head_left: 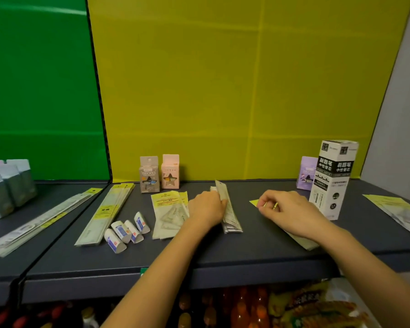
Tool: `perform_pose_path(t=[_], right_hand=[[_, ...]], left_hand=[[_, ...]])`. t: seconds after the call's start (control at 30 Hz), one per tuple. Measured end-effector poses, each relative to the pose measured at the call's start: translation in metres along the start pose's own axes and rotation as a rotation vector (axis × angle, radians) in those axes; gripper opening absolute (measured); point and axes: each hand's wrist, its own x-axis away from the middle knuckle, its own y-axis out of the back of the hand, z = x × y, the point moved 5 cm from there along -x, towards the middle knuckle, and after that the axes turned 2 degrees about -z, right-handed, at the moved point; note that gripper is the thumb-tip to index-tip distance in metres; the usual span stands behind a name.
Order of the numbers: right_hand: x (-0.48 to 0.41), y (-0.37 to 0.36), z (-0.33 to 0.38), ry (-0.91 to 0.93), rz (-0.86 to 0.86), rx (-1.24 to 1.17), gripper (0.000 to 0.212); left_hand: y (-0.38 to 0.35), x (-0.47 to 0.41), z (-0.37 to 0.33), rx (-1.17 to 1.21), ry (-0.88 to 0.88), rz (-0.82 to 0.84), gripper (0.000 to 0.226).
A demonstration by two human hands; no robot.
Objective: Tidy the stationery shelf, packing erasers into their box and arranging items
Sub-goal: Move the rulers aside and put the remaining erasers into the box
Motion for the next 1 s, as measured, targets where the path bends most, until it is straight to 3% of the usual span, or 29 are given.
perform_pose_path(t=[0.13, 0.3, 0.37, 0.5, 0.67, 0.77, 1.0], right_hand=[[-0.003, 0.002, 0.008, 0.056, -0.005, -0.011, 0.009], [-0.011, -0.004, 0.046, 0.174, -0.025, -0.075, 0.009], [-0.017, -0.013, 0.070, 0.223, -0.014, -0.141, 0.009], [-0.025, -0.041, 0.125, 0.330, 0.063, -0.229, 0.018], [-0.025, -0.076, 0.179, 0.379, 0.184, -0.240, 0.032], [-0.027, -0.095, 0.199, 0.398, 0.230, -0.184, 0.041], [-0.033, -0.116, 0.210, 0.359, 0.306, -0.056, 0.049]], left_hand=[[0.006, 0.008, -0.002, -0.157, -0.036, -0.035, 0.045], [0.060, 0.039, 0.024, -0.087, -0.100, -0.266, 0.032], [0.085, 0.056, 0.053, -0.055, -0.111, -0.273, 0.025], [0.108, 0.083, 0.114, -0.060, -0.180, -0.005, 0.023], [0.095, 0.098, 0.164, -0.058, -0.151, 0.344, 0.054], [0.088, 0.099, 0.173, 0.002, -0.160, 0.370, 0.063], [0.088, 0.092, 0.177, -0.178, -0.313, 0.278, 0.052]])
